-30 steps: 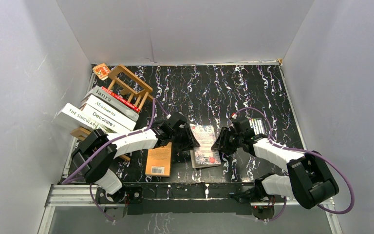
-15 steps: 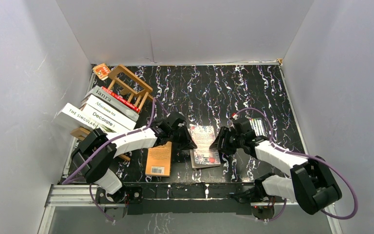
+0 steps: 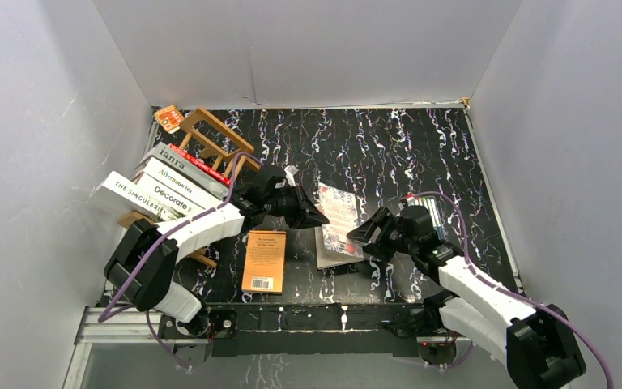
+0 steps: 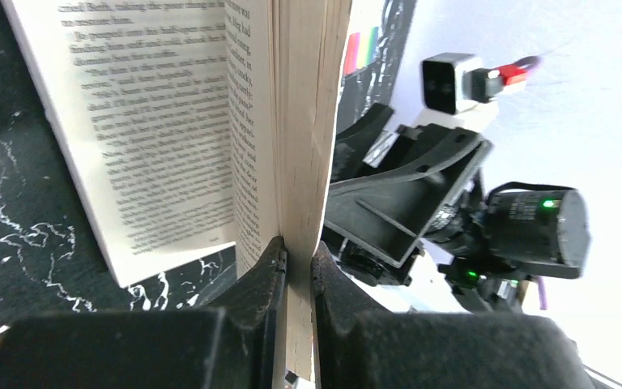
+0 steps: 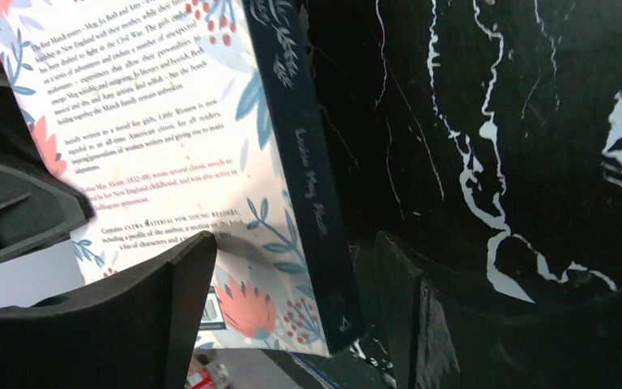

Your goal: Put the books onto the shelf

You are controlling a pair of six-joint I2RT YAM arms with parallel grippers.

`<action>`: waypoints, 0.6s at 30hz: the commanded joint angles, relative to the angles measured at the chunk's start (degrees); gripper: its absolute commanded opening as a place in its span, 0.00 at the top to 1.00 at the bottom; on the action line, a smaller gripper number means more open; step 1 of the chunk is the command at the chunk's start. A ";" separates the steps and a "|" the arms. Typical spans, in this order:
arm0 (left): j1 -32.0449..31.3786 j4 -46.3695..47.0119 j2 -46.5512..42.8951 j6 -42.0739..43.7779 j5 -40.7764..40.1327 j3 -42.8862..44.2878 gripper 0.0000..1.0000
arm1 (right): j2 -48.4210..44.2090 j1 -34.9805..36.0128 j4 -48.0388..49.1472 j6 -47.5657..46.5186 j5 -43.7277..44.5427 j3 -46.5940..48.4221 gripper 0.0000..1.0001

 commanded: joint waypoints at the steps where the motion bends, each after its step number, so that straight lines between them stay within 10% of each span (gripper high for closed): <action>1: 1.77 7.96 -3.78 -3.71 9.19 2.41 1.00 | -3.83 0.27 6.90 11.49 -0.81 -3.79 0.19; 18: 4.41 5.91 -4.17 0.23 10.02 -0.41 1.00 | -8.89 0.25 31.17 15.90 -6.53 -9.64 0.44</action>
